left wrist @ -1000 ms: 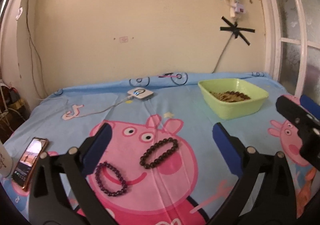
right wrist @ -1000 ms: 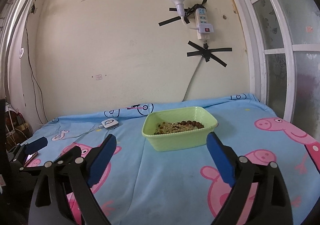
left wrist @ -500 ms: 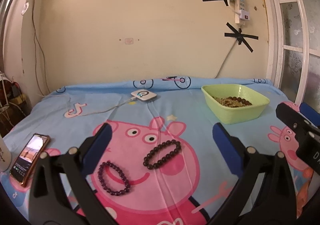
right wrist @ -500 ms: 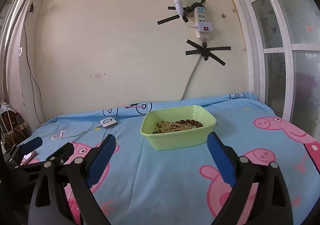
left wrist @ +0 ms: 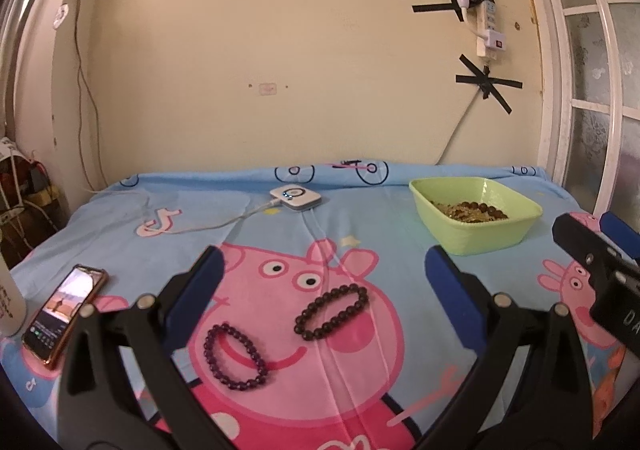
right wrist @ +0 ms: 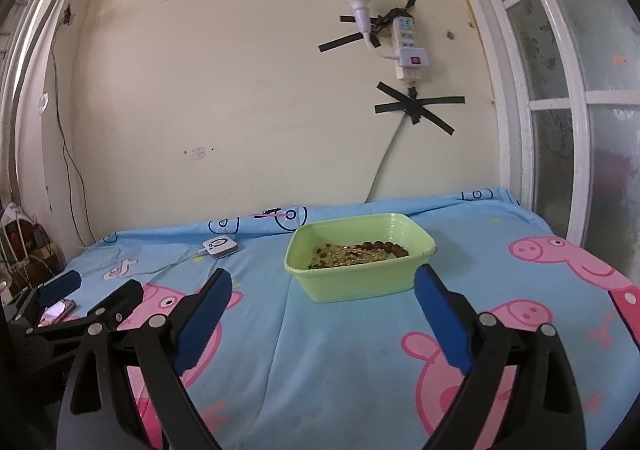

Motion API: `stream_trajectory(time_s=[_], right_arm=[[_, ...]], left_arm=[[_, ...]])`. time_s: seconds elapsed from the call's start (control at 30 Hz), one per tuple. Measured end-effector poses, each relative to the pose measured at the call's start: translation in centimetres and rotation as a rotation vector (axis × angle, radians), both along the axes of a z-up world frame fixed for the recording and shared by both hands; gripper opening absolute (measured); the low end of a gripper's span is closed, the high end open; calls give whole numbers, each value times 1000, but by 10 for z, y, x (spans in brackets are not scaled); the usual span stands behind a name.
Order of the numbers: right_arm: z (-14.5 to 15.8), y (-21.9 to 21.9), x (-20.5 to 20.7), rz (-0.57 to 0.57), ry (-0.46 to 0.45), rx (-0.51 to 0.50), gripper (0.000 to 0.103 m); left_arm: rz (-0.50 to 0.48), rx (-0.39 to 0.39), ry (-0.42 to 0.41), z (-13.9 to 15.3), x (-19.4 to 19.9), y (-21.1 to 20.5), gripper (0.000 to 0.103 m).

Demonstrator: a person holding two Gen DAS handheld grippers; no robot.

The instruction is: Organize jewelry

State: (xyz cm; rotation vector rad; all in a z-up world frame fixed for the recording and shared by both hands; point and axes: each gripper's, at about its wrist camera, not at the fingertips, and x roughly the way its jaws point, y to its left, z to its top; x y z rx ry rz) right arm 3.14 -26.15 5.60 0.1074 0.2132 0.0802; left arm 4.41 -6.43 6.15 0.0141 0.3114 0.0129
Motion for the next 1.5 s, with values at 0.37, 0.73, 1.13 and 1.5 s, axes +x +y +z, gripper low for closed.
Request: stream_trajectory(time_s=[0.37,0.73,1.13,1.5], right_arm=[[1,2,-1,24,-8,1,70],[-2,13,21,147,112,-8,70],[-21,92,63,592,463,49,16],[-36,188,92,785,592,-127,0]], left_arm=[[52,-83,17,2,-6,46,97],[92,-255,207,-6,-5,167,97],[-182,-364,491,-32,26,159,58],[-186,-238,600,-53,45,133,22]])
